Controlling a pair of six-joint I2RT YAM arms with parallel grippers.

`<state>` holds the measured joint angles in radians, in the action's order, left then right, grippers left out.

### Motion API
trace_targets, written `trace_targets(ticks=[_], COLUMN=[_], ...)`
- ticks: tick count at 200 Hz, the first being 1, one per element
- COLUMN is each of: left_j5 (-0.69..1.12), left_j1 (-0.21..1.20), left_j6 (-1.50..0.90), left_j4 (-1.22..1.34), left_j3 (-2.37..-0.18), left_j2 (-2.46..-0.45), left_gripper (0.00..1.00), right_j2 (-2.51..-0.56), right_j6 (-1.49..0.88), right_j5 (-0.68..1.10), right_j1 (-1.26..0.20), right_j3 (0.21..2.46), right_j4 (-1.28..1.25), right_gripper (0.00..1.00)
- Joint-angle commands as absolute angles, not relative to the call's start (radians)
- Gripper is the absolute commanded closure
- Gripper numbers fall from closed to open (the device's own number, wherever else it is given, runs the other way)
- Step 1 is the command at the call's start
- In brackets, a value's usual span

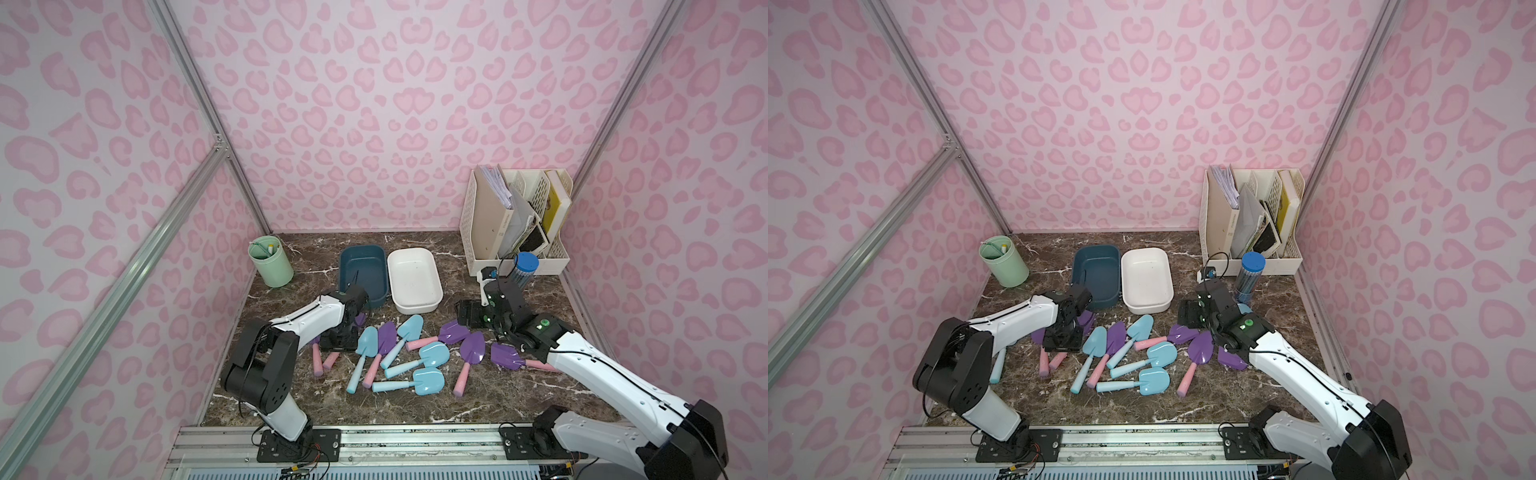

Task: Sort the small shovels by color and place them into the storage box
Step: Pick up the shovel from the center of the board.

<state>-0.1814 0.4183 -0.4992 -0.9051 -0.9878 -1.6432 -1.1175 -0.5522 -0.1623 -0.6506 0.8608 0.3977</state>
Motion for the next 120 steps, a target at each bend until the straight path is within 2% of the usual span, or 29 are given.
trace_targets(ticks=[1, 120], left_j5=[-0.179, -0.153], left_j1=[0.418, 0.418], left_j6=[-0.497, -0.485], left_j4=[-0.926, -0.93], left_j3=[-0.984, -0.989], left_j2=[-1.643, -1.685], left_gripper=[0.52, 0.67], right_j2=[-1.121, -1.083], right_j6=[-0.551, -0.55], right_j5=[-0.178, -0.231], right_j1=[-0.651, -0.651], right_j3=[0.86, 0.844], right_j4=[0.385, 0.391], right_gripper=[0.09, 0.1])
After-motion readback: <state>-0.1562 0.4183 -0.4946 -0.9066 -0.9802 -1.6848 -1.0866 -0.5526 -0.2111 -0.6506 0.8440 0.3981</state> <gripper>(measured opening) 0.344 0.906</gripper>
